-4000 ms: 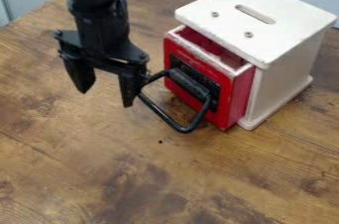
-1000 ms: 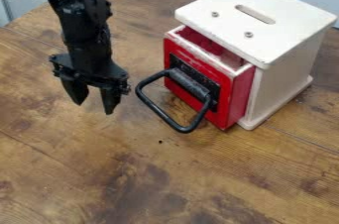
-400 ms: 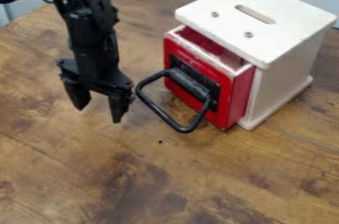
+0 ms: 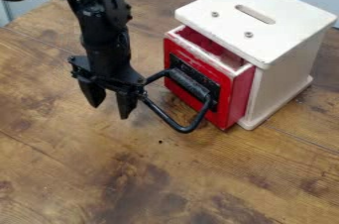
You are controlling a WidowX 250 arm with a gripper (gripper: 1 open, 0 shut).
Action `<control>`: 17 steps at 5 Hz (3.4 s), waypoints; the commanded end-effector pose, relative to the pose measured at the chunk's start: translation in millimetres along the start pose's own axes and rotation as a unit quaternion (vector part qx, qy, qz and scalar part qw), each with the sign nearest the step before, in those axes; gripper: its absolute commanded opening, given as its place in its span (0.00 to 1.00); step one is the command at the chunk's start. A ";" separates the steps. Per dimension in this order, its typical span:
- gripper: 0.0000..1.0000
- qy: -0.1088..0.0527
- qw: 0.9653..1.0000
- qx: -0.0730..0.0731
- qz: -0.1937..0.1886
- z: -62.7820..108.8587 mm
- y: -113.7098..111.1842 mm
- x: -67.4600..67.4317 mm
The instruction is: Close the drawer
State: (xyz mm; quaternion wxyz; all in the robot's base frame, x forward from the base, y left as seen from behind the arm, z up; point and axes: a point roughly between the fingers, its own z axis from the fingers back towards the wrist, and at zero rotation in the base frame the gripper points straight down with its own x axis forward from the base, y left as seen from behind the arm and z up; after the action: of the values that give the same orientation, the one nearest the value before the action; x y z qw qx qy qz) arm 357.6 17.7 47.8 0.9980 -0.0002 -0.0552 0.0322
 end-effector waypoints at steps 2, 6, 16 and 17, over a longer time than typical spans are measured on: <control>1.00 -0.027 0.999 0.004 0.031 18.4 6.0 17.5; 1.00 -0.027 0.999 0.004 0.022 0.4 18.6 41.3; 1.00 -0.039 0.998 -0.003 -0.054 24.1 -6.4 44.8; 1.00 -0.046 0.998 0.003 -0.032 29.5 2.7 45.7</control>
State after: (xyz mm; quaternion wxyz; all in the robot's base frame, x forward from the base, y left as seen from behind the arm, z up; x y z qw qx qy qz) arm 390.1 15.2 43.3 0.9988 0.0010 -0.0483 -0.0069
